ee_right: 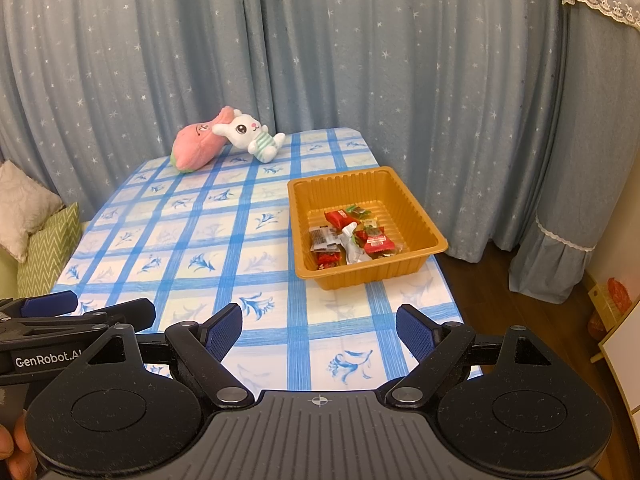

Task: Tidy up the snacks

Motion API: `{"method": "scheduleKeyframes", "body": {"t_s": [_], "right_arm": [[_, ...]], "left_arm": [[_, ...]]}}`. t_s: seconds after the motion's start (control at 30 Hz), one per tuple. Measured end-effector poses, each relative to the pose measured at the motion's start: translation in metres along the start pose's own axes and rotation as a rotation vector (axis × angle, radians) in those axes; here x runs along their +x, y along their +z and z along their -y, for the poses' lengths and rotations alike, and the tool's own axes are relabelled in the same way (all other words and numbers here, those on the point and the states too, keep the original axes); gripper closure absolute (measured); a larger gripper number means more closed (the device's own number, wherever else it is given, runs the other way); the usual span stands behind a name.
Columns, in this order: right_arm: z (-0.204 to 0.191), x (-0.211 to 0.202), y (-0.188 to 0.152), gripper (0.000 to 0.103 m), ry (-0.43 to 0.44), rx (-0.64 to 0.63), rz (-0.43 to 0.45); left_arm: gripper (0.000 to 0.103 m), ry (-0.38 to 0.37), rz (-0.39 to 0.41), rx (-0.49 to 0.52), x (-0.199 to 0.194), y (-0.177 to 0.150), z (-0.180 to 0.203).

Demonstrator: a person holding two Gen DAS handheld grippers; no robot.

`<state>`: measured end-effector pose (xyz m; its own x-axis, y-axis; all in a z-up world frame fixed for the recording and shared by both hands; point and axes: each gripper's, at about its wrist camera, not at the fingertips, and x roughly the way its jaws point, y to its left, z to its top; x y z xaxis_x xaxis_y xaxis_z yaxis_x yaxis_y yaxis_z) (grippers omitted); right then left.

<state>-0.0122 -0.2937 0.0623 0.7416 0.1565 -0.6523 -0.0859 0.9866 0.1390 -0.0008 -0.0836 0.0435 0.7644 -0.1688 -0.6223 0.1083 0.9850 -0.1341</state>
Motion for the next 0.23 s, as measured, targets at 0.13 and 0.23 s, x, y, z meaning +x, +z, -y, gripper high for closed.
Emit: {"method": "scheduleKeyframes", "body": {"t_s": [0.13, 0.23], "right_arm": [[0.0001, 0.0, 0.0, 0.019, 0.0, 0.0, 0.001], [0.0, -0.0001, -0.0002, 0.019, 0.0, 0.0, 0.001]], "left_arm": [[0.0, -0.003, 0.003, -0.005, -0.0006, -0.0008, -0.0004], [0.0, -0.002, 0.009, -0.005, -0.0007, -0.0036, 0.0018]]}}
